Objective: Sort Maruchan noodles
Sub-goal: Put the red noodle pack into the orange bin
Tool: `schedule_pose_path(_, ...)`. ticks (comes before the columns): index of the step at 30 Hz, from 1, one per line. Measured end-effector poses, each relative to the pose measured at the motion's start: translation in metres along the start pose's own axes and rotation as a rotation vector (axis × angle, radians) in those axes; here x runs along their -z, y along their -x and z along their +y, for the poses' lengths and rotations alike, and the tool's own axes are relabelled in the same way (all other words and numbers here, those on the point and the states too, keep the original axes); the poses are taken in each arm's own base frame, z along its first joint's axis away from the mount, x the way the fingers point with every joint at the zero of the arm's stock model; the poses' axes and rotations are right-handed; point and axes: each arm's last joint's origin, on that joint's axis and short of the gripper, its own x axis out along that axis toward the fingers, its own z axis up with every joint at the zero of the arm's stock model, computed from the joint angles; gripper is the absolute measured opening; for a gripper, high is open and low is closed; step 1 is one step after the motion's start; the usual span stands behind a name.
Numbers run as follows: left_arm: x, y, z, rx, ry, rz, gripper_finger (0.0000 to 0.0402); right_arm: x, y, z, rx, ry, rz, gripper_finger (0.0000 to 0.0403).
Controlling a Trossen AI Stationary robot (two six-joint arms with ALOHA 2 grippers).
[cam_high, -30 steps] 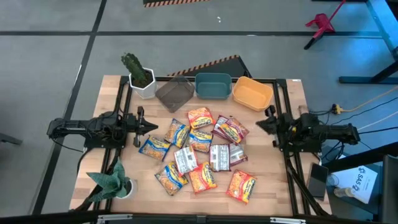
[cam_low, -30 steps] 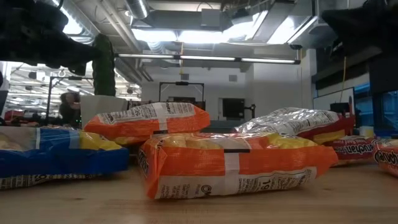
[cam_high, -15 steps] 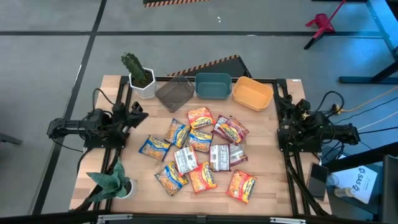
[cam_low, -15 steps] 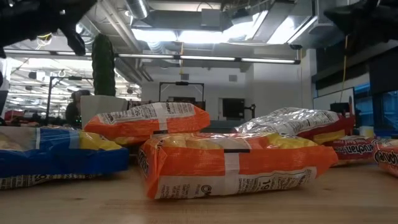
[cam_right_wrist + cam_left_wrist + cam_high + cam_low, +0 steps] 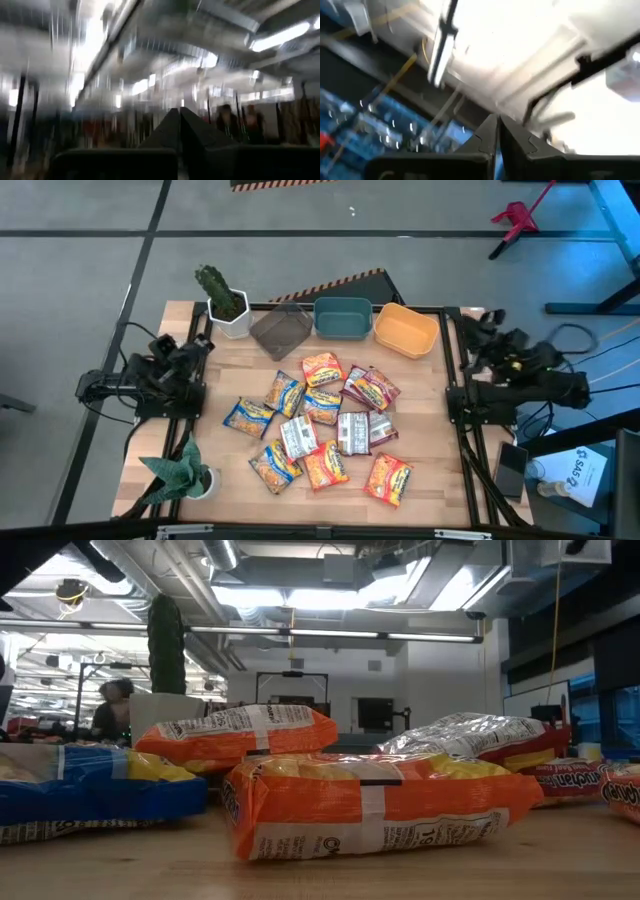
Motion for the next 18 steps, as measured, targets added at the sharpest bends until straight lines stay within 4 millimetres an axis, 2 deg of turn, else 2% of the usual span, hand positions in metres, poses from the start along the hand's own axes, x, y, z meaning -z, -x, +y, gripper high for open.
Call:
schedule_pose_path(3, -0.003, -0.003, 0.0, -0.065, 0.0, -0.039, 0.0011, 0.004, -0.023, 0.011, -0.042, 0.065, 0.314, 0.005)
schedule_pose_path(9, -0.006, -0.01, -0.003, -0.1, -0.065, 0.002, 0.0016, 0.045, -0.062, 0.043, -0.234, 0.145, 0.895, 0.0172)
schedule_pose_path(14, -0.009, -0.015, -0.007, -0.099, -0.077, 0.046, 0.0046, 0.083, -0.071, 0.061, -0.292, 0.077, 1.343, 0.0268)
schedule_pose_path(18, -0.01, -0.016, -0.008, -0.098, -0.075, 0.048, 0.0075, 0.116, -0.061, 0.069, -0.286, -0.004, 1.61, 0.0303)
